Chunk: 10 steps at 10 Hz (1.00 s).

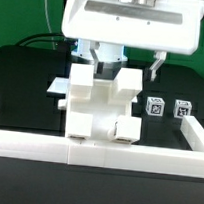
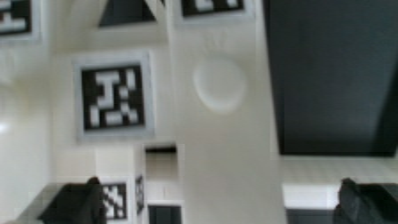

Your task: Assemble chair

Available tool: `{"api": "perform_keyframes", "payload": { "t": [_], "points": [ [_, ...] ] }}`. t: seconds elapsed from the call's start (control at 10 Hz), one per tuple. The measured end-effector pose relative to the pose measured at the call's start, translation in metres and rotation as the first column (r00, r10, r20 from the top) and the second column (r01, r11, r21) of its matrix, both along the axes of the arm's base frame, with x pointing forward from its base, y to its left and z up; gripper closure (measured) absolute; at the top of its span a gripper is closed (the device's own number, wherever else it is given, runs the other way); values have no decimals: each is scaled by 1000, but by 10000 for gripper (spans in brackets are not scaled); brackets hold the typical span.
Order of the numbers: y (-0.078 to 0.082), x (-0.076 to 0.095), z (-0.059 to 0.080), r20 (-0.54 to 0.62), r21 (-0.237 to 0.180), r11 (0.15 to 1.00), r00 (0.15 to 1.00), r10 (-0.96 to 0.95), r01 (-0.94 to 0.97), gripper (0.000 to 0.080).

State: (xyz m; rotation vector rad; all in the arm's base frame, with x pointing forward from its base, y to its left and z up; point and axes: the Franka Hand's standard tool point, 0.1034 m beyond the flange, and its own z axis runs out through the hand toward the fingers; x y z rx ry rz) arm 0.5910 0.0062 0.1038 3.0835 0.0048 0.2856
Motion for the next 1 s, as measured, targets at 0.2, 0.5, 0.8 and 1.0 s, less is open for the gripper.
{"api": "perform_keyframes", "payload": {
  "t": [0.2,0.5,0.8,1.0],
  "points": [
    [2,13,-1,12,-15,1000,1000,17,-17,150],
    [4,10,-8,6,-17,1000,1000,21,-21,150],
    [-6,-6,-19,14,-27,1000,1000,-7,7,150],
    [-10,-17,-22,7,-27,999,1000,-20,20,150]
  ]
}}
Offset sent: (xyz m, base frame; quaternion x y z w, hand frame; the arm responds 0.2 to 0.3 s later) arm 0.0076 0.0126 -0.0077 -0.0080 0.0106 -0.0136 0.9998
